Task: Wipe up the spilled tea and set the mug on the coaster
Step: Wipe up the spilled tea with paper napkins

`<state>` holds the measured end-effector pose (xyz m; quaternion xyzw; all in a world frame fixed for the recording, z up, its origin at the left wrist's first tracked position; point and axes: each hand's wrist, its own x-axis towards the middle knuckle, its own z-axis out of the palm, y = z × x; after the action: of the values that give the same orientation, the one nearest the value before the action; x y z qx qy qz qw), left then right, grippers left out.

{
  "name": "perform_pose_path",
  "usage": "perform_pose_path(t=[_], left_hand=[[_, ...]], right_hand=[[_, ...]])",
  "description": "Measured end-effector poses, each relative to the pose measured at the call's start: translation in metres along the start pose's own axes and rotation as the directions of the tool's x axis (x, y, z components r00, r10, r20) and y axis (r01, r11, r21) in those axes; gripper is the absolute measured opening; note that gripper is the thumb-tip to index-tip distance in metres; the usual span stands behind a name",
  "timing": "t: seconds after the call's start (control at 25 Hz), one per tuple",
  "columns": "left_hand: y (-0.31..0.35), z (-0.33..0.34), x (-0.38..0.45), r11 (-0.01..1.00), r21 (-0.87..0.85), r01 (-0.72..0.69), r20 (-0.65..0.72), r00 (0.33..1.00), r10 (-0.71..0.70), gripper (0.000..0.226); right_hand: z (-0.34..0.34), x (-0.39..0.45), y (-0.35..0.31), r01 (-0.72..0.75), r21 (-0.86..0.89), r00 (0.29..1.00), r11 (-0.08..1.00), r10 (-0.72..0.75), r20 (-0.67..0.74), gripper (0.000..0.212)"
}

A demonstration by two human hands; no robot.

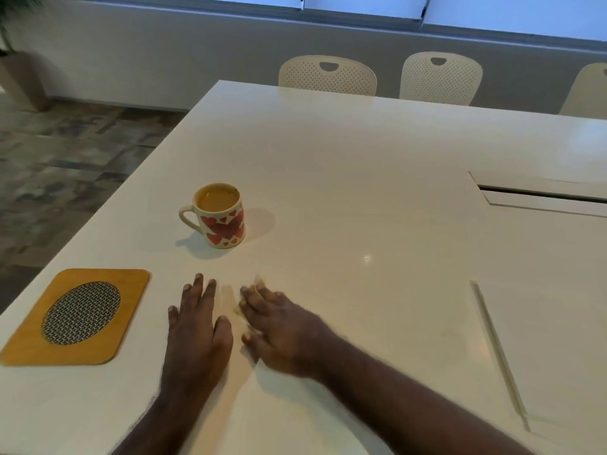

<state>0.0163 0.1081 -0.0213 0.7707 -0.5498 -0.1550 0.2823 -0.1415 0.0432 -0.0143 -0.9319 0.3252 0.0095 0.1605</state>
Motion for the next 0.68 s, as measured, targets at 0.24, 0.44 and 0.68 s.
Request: perform_pose_path(t=[0.24,0.44,0.68], left_hand=[[-0.011,-0.055,0.102,0.996,-0.082,-0.036,-0.270,0.963,0.013,0.067],[-0.034,-0.063,0.171,0.997,0.035,0.065,-0.051,0.997,-0.063,0.058],[-0.045,-0.074,0.192,0.976,-0.216,-0.020,0.070,0.997,0.036,0.011]], right_hand=[[0.009,-0.111,0.038,-0.233,0.006,0.971,0.973,0.233,-0.053,0.063],[-0.021,-0.110,0.134,-0.637,0.163,0.747,0.754,0.655,-0.110,0.058],[-0.049,-0.026,0.182,-0.743,0.209,0.631,0.635,0.770,-0.094,0.064]])
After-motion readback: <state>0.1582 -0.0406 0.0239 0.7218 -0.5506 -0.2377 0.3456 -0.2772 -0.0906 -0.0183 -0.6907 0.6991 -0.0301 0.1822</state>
